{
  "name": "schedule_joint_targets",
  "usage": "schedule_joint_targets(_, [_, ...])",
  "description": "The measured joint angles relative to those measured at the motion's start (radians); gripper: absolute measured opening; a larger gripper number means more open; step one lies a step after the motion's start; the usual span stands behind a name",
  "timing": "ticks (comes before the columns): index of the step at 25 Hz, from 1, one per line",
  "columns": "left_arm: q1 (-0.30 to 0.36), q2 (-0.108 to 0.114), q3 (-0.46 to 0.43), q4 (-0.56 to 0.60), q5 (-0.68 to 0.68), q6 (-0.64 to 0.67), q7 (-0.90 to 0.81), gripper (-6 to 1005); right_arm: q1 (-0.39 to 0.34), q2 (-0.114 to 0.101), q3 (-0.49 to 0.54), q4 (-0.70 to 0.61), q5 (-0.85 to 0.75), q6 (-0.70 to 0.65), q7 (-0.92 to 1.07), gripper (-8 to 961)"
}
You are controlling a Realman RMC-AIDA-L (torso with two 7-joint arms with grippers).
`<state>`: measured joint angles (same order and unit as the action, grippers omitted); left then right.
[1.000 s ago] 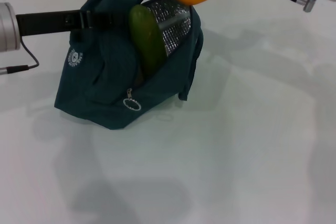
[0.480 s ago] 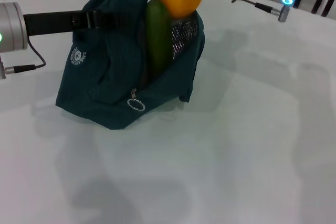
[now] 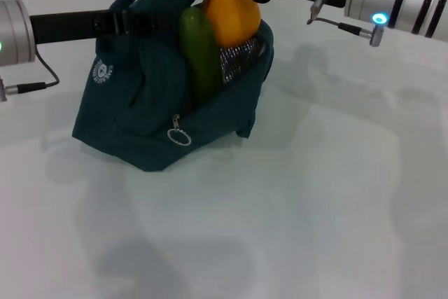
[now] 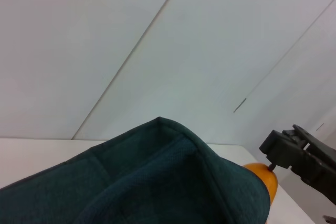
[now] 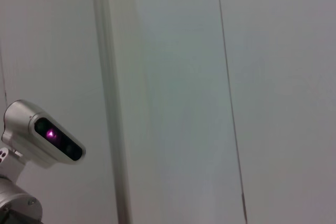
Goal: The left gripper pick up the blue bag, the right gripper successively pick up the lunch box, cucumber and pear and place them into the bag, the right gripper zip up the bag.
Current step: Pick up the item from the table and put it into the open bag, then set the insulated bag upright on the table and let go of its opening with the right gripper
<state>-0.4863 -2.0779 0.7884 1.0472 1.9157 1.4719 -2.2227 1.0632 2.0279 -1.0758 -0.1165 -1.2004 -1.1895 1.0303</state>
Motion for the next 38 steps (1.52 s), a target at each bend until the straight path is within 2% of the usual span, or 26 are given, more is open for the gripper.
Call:
schedule_joint_targets(5, [0.0, 0.001, 0.0, 0.0, 0.0, -0.004, 0.0, 48, -0.002, 0.0, -0.007, 0.0, -0.002, 0.005, 0.003, 32])
schedule_joint_targets(14, [0.001, 0.001, 0.0, -0.001, 0.0, -0.009, 0.0, 48, 0.007, 0.0, -0.118, -0.017, 0.001, 0.063, 0.042, 32])
schedule_joint_targets(21, [0.002, 0.002, 0.0, -0.003, 0.0, -0.012, 0.001, 48, -0.006, 0.0, -0.121, -0.045, 0.001, 0.078, 0.074, 82])
schedule_joint_targets(27, [0.005, 0.003, 0.0, -0.004, 0.0, -0.012, 0.002, 48, -0.031, 0.0, -0.128, -0.099, 0.001, 0.079, 0.09, 306])
schedule_joint_targets(31, [0.01, 0.005, -0.017, -0.004, 0.0, -0.011, 0.001, 48, -0.068, -0.003, -0.129, -0.178, -0.008, 0.097, 0.127, 492])
schedule_joint_targets(32, [0.012, 0.006, -0.024, -0.004, 0.001, -0.011, 0.001, 48, -0.085, -0.007, -0.131, -0.204, -0.017, 0.11, 0.144, 539])
schedule_joint_targets(35, [0.013, 0.007, -0.036, -0.004, 0.004, -0.009, 0.002, 48, -0.152, -0.028, -0.133, -0.3, -0.083, 0.157, 0.231, 578])
schedule_joint_targets(36, [0.013, 0.008, -0.037, -0.004, 0.004, -0.009, 0.002, 48, -0.194, -0.051, -0.13, -0.349, -0.158, 0.172, 0.307, 591])
schedule_joint_targets(37, [0.013, 0.008, -0.037, -0.004, 0.004, -0.009, 0.002, 48, -0.194, -0.051, -0.13, -0.349, -0.158, 0.172, 0.307, 604])
schedule_joint_targets(38, [0.013, 0.008, -0.037, -0.004, 0.004, -0.009, 0.002, 48, -0.21, -0.059, -0.128, -0.362, -0.191, 0.176, 0.339, 617])
